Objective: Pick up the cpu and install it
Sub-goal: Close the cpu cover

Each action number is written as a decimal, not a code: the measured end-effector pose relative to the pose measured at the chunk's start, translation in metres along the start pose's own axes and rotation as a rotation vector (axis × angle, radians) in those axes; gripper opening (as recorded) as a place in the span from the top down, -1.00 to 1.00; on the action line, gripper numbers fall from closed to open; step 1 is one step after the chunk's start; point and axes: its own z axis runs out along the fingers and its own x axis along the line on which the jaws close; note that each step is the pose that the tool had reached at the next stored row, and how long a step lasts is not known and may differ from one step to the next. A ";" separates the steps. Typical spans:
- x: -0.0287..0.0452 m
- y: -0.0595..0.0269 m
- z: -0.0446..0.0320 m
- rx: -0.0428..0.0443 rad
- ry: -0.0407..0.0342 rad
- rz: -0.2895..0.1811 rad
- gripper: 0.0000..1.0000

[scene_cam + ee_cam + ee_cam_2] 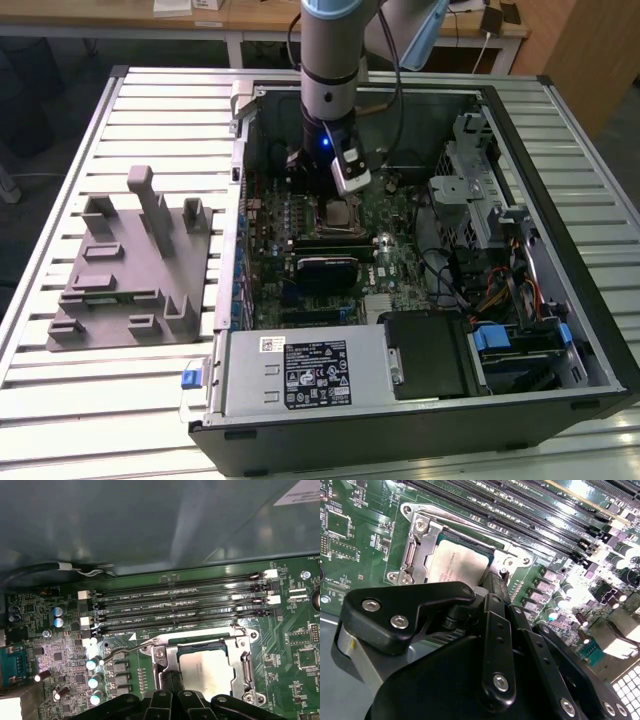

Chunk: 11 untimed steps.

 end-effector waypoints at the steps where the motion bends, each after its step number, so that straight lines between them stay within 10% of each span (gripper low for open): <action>1: 0.0000 0.0000 0.0004 -0.0001 0.0000 0.000 0.79; 11: 0.0003 -0.0001 0.0024 0.0000 0.0000 0.000 0.79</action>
